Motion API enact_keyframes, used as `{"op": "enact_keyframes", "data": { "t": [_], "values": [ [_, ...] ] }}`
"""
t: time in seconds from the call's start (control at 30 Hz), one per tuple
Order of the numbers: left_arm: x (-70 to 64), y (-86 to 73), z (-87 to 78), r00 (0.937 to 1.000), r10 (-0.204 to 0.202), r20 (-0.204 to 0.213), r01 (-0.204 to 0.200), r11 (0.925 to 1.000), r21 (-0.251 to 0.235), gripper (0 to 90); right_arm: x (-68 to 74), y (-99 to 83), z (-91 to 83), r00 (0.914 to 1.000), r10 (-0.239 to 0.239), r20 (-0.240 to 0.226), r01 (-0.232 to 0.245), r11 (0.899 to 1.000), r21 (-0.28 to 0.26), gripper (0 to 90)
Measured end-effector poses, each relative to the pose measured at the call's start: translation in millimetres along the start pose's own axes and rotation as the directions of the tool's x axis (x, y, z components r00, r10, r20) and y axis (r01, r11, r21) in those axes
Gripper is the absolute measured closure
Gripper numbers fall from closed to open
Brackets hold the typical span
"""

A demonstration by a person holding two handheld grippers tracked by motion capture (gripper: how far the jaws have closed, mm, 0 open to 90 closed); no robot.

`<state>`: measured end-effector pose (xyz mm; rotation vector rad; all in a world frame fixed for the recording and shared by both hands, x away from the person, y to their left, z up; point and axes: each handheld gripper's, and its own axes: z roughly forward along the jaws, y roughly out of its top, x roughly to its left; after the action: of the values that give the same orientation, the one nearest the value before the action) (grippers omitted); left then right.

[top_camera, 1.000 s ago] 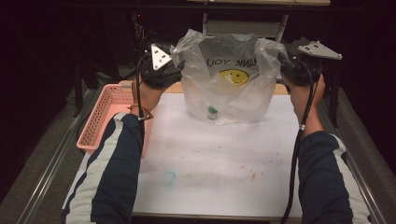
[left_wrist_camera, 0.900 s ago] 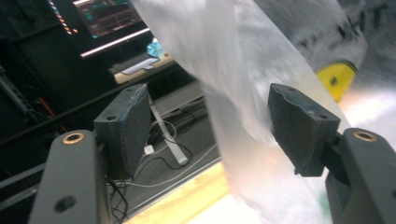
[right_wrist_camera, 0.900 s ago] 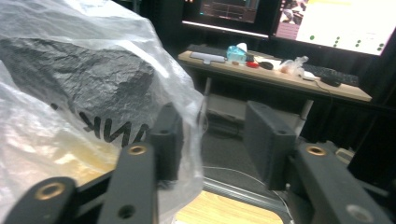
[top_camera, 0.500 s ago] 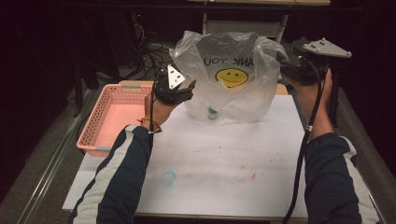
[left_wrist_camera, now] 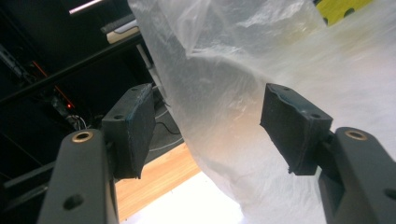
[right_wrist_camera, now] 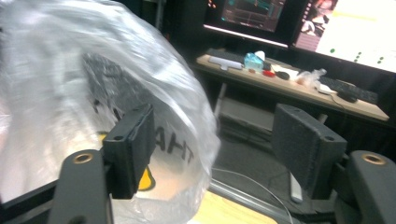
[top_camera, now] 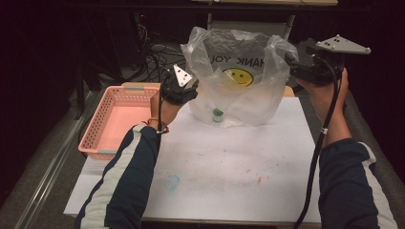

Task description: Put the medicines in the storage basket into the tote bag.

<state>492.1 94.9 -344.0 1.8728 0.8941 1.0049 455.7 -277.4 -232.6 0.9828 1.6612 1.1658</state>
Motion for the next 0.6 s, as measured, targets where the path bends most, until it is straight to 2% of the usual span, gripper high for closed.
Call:
{"op": "enact_keyframes", "data": {
  "t": [0.07, 0.1, 0.17, 0.23, 0.33, 0.5, 0.6],
  "values": [
    [0.4, -1.3, -0.3, 0.9996, -0.024, 0.013, 0.024, 0.9997, 0.011, 34.1, 1.4, -3.0, -1.4, 1.0, 0.008, -0.005, -0.008, 1.0, 0.01, 28.7],
    [0.3, -1.8, -0.2, 0.9995, -0.028, 0.016, 0.027, 0.9996, 0.012, 34.1, 2.1, -5.2, -3.2, 0.9998, 0.019, -0.004, -0.019, 1.0, -0.001, 28.7],
    [-0.8, -2.2, 0.0, 0.9996, -0.02, 0.019, 0.02, 0.9997, 0.016, 34.1, 4.1, -8.6, -6.5, 0.9993, 0.037, -0.005, -0.037, 0.999, -0.019, 28.6],
    [-2.4, -2.0, 0.0, 0.9998, -0.012, 0.018, 0.011, 0.9997, 0.021, 34.2, 6.2, -8.6, -9.7, 0.9996, 0.024, 0.012, -0.024, 1.0, -0.019, 27.3],
    [-3.2, -1.8, -1.3, 0.9997, -0.007, 0.024, 0.007, 0.9998, 0.02, 34.2, 5.9, -5.9, -19.6, 0.999, 0.04, 0.019, -0.039, 0.998, -0.052, 28.8],
    [-2.5, -2.7, -0.5, 0.9997, -0.005, 0.024, 0.004, 0.9995, 0.031, 34.2, 9.5, -2.6, -28.4, 0.9993, 0.033, -0.019, -0.035, 0.997, -0.064, 27.0],
    [-3.3, -2.1, 1.1, 0.9999, 0.002, 0.013, -0.002, 0.9997, 0.025, 39.5, 14.1, 2.0, -32.2, 0.9983, 0.019, -0.055, -0.022, 0.998, -0.066, 24.5]
  ]
}}
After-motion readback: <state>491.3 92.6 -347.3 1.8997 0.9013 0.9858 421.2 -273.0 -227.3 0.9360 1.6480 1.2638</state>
